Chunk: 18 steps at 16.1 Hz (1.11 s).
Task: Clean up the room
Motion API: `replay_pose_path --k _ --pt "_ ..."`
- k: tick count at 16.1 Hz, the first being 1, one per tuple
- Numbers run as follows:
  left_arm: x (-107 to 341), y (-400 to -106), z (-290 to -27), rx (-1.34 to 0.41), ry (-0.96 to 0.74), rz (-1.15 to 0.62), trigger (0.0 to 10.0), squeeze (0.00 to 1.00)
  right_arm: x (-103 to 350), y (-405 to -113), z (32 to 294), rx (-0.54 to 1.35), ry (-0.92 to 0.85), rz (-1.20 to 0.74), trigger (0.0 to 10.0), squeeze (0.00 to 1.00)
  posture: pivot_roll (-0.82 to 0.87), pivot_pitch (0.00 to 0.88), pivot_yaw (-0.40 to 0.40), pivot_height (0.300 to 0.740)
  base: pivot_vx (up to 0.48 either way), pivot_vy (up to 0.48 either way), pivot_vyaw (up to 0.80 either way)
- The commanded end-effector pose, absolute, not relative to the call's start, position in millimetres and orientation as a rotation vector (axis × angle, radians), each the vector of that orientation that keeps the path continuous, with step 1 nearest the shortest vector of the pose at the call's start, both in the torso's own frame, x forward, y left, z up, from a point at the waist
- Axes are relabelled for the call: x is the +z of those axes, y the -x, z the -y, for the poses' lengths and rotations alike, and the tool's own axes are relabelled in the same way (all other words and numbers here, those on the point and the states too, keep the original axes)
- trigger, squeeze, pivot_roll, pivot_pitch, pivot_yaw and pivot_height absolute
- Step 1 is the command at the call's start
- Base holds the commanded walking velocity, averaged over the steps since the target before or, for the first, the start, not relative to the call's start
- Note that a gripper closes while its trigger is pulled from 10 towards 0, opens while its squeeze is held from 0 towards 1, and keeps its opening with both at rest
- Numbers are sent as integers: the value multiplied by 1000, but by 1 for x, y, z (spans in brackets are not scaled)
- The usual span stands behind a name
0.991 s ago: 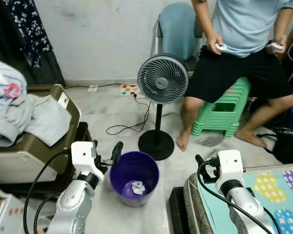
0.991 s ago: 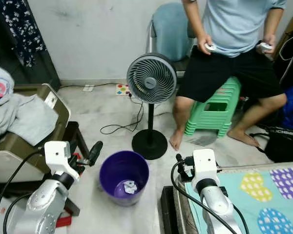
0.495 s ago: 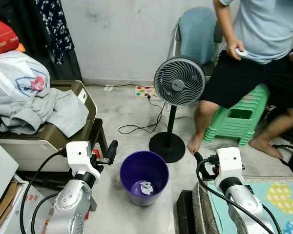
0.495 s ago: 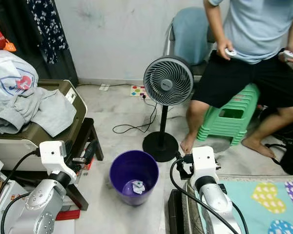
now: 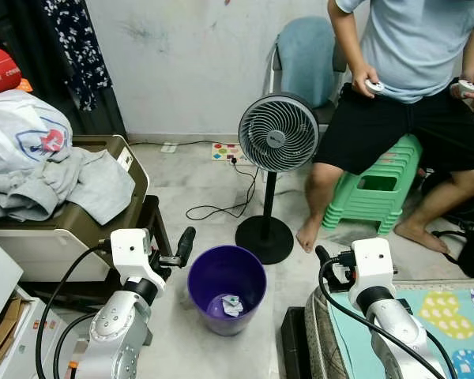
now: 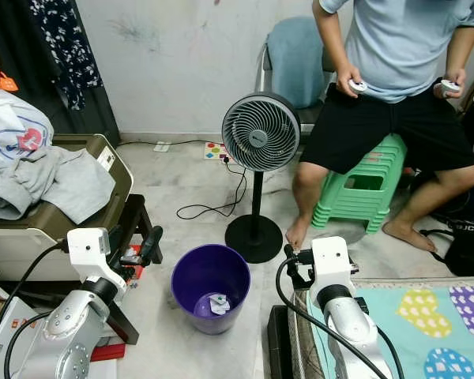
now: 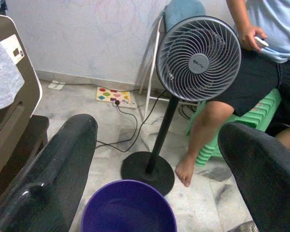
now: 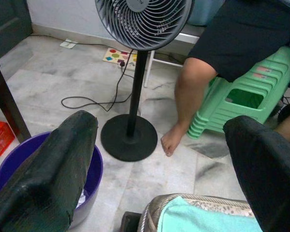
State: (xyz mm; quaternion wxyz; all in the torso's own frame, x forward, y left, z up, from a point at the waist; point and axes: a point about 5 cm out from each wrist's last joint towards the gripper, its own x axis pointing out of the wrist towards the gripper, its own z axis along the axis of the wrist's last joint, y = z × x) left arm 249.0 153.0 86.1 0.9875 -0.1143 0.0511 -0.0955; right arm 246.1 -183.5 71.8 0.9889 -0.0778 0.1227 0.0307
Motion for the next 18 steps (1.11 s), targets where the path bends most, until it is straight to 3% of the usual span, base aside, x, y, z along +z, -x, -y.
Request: replay_pose_path --k 1,14,18 --pt "88 -249 -152 -204 228 -92 10000 0 73 -247 182 74 164 -239 10000 0 -93 0 17 740 0 0 0" --pt "84 -249 -151 -195 221 -120 10000 0 73 -245 182 77 167 -249 10000 0 -98 0 15 740 0 0 0" --pt "84 -248 -150 -198 230 -122 10000 0 71 -245 184 67 152 -264 10000 0 -98 0 15 740 0 0 -800"
